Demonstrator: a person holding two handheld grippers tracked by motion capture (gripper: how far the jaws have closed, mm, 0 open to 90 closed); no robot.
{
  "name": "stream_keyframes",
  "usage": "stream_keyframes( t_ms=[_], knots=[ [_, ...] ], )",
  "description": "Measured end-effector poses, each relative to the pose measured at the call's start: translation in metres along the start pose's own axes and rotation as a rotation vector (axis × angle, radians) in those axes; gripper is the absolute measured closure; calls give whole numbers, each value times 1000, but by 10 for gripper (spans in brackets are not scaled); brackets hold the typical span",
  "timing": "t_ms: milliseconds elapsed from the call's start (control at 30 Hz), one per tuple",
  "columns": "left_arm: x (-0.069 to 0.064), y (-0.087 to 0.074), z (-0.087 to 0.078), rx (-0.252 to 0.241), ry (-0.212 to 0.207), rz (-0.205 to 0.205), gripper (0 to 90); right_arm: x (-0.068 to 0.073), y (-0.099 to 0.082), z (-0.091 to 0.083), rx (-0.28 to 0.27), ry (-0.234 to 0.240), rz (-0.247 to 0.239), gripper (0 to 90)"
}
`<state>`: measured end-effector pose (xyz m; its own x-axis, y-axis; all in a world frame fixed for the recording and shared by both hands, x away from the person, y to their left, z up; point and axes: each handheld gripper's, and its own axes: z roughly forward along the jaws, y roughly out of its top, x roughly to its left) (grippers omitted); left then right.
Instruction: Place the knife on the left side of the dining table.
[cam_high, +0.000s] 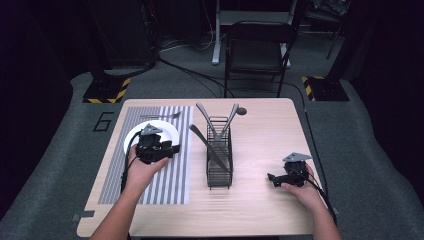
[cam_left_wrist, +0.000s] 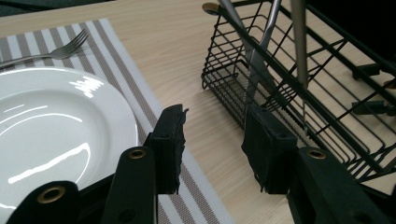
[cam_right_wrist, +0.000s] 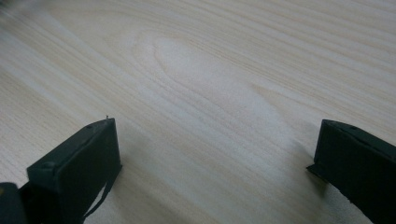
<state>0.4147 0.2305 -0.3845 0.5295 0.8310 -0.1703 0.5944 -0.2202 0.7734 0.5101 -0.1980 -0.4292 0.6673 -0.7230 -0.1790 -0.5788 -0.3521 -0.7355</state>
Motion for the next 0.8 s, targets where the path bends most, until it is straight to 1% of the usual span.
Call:
stream_keyframes(
  t_ms=[100,200,267,400,500,533,567,600,700,767,800],
  knots=[
    [-6,10,0,-5,-9,3,579,0,0,0,2,1,3,0],
    [-10,17,-1,-9,-19,-1,581,0,0,0,0,0,0,0],
    [-10,19,-1,-10,-18,4,582,0,0,0,3,-1,4,0],
    [-14,28,-3,-24,-36,7,582,0,0,0,-2,-1,-3,0],
    [-17,34,-4,-28,-33,11,579,0,0,0,4,1,5,0],
    [-18,35,-4,-31,-33,11,579,0,0,0,-3,-2,-5,0],
    [-19,37,-4,-32,-35,12,579,0,0,0,-2,-1,-3,0],
    [-20,39,-4,-35,-38,14,578,0,0,0,2,0,3,0],
    [-23,44,-2,-49,-43,18,576,0,0,0,-2,-1,-3,0],
    [-24,47,-1,-47,-48,21,575,0,0,0,0,-6,2,0],
    [-25,48,0,-48,-53,25,575,0,0,0,2,0,4,0]
  ],
)
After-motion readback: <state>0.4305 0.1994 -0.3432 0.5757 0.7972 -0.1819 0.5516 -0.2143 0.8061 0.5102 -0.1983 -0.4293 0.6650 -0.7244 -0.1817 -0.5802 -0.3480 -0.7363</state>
